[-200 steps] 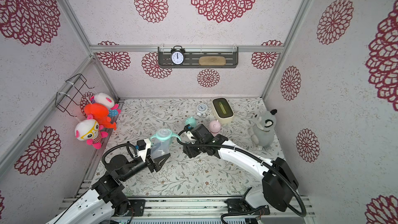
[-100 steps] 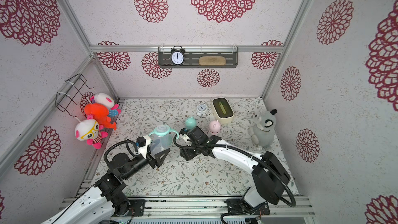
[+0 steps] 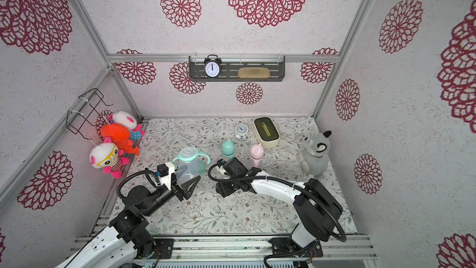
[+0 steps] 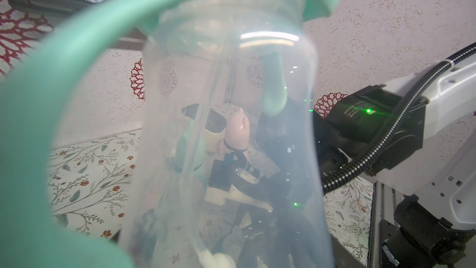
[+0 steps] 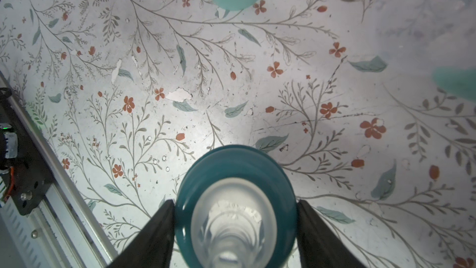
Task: Assemble the baby bottles
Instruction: Adjust the handle of the baby bottle.
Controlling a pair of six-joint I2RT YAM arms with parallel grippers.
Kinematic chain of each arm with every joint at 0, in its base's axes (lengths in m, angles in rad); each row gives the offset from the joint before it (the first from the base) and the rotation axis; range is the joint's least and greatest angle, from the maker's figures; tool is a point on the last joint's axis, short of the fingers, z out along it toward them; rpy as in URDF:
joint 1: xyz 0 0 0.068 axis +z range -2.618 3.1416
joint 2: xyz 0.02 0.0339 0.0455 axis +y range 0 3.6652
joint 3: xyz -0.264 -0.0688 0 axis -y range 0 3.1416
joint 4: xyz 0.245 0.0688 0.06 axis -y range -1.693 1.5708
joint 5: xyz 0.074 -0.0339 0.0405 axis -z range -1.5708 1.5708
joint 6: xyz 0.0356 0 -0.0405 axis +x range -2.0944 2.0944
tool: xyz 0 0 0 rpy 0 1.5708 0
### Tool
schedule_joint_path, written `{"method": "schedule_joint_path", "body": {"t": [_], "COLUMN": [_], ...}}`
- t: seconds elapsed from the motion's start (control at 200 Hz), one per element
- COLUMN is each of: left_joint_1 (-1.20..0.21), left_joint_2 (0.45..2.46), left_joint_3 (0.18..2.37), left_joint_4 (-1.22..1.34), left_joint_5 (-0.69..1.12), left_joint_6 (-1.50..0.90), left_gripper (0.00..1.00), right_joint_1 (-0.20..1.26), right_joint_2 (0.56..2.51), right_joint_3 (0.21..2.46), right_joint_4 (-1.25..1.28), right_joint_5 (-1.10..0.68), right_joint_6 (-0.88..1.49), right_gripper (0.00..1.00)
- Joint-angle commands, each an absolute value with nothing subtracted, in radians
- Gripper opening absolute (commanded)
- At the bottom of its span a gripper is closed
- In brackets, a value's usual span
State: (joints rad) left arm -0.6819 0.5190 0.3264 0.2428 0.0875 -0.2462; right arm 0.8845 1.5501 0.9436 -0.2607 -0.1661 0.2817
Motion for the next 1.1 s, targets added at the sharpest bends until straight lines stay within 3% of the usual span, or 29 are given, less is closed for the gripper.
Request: {"method": "schedule_joint_path", "body": {"t": [0.0,0.701,1.096], "left_joint_1": [-0.678,-0.679,-0.681], "left_joint_2": [0.483,0.532,0.593], "left_joint_3": [0.31,0.225,0.215], "left_joint_4": [0.24,0.255,0.293], "left_joint_5": [0.061,0.118,0.187], "left_joint_6": [-0.216,-0.212,-0.227], "left_gripper": [0.0,0.0,0.0], "right_joint_1": [0.887,0.758,0.745], "right_joint_2": [1.499,1.299,1.374], "right_joint_3": [0.937,1.247,1.512], "right_joint_4": [-0.262,-0.671,-0.73], "right_joint_5": [-0.158,-0.069,-0.226], "right_joint_6": [0.309,0.213,0.175], "right_gripper": [0.41,0.39,0.39]}}
